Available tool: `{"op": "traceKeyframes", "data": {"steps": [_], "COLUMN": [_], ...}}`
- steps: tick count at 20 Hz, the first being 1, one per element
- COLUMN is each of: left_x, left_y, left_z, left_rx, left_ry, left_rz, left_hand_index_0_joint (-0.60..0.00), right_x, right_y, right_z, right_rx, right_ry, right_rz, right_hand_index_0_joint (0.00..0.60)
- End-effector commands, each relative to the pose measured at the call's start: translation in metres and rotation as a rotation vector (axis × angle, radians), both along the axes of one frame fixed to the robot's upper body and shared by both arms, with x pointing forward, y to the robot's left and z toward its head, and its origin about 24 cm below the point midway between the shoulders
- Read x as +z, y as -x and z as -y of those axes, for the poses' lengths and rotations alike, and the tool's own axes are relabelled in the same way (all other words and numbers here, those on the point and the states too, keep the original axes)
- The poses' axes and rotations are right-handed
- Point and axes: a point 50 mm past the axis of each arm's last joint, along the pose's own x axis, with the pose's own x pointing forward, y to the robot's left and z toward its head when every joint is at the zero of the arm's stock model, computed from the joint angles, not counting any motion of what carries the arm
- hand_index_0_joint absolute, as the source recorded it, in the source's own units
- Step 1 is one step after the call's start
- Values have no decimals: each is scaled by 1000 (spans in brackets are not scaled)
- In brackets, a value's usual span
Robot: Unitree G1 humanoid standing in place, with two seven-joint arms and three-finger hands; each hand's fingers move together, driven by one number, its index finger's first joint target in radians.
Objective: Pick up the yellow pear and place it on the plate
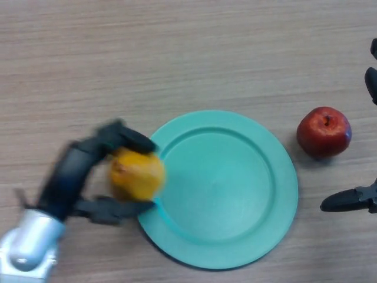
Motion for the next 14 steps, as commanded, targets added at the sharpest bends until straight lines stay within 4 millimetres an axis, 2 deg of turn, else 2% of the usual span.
{"op": "traceKeyframes", "data": {"steps": [1, 3, 5, 8, 9, 10, 11, 12, 14], "left_x": [23, 16, 16, 21, 20, 19, 18, 16, 11], "left_y": [-5, -11, -16, -21, -21, -22, -22, -24, -28], "left_z": [-4, 1, 6, 14, 15, 16, 16, 18, 23], "left_rx": [20, 17, -10, -17, -12, -8, -2, 9, 30], "left_ry": [-74, -99, -38, 280, 284, 281, 274, 249, 191], "left_rz": [228, 242, 246, 112, 108, 100, 94, 82, 73], "left_hand_index_0_joint": [-600, -600, -600, -600, -600, -450, -350, -200, 0], "right_x": [33, 32, 32, 32, 31, 32, 32, 32, 32], "right_y": [12, 11, 12, 16, 16, 16, 16, 16, 17], "right_z": [7, 7, 7, 8, 9, 9, 9, 10, 10], "right_rx": [-17, -18, -13, -15, -18, -18, -19, -22, -30], "right_ry": [19, 7, -11, -22, -25, -26, -26, -21, -8], "right_rz": [199, 198, 198, 189, 191, 189, 187, 185, 185], "right_hand_index_0_joint": [0, 0, 0, 0, 0, 0, 0, 0, 0]}}
